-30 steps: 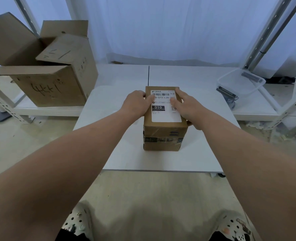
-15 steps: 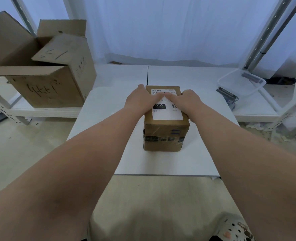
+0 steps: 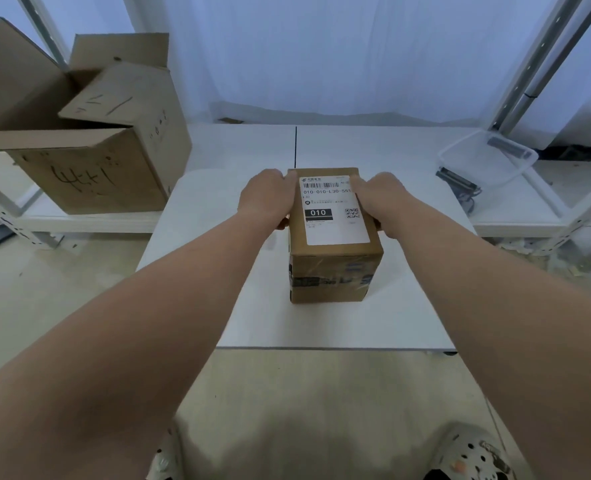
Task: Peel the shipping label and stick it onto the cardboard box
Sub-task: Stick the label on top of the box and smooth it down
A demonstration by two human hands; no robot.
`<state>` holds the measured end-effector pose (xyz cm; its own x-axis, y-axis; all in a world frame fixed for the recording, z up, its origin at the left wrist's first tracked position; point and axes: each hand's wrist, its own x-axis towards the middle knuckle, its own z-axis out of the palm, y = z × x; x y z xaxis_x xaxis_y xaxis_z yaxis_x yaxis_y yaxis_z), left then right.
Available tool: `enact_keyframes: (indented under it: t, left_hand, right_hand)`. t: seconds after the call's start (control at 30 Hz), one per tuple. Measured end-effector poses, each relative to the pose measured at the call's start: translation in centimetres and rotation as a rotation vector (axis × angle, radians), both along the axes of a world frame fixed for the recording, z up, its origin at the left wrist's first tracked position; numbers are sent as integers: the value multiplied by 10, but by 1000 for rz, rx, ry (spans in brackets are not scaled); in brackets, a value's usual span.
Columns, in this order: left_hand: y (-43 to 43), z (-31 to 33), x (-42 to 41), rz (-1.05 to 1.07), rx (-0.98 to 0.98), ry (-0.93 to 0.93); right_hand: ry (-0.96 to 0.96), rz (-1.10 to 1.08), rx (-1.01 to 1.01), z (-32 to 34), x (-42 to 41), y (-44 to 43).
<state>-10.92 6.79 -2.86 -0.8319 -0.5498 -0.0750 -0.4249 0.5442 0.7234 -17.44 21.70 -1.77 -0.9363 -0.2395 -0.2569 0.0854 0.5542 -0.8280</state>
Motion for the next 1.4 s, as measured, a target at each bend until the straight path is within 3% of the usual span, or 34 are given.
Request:
enact_keyframes:
  t: [0.03,0.1,0.2,0.3,0.4,0.7,1.03,1.23,1.4]
  left_hand:
    - [-2,1,4,2,38,-5]
    - [-5,7,10,-35,-116,-7]
    - [1,22,17,-259,-358,87]
    - [9,17,20,-471,-422,65]
    - [9,12,25,-478,-413,5]
    - [-2,29,37,-677,-415,-279]
    - [2,39,42,-745,-561,-506]
    - [24,45,59,-725,-852,-375]
    - [29,42,85,-733,-915,-375]
  right_hand:
    - [-61,16,-58,3,4,4]
    - [-22,67,-33,6,7,13]
    - [305,229,117,9,14,23]
    - [515,511,380,1,18,27]
    - [409,575,524,2,18,31]
    - [178,797,539,26,17,38]
    - [217,811,789,31,21,39]
    - [485,727,874,31,54,36]
    - [405,758,879,26,74,46]
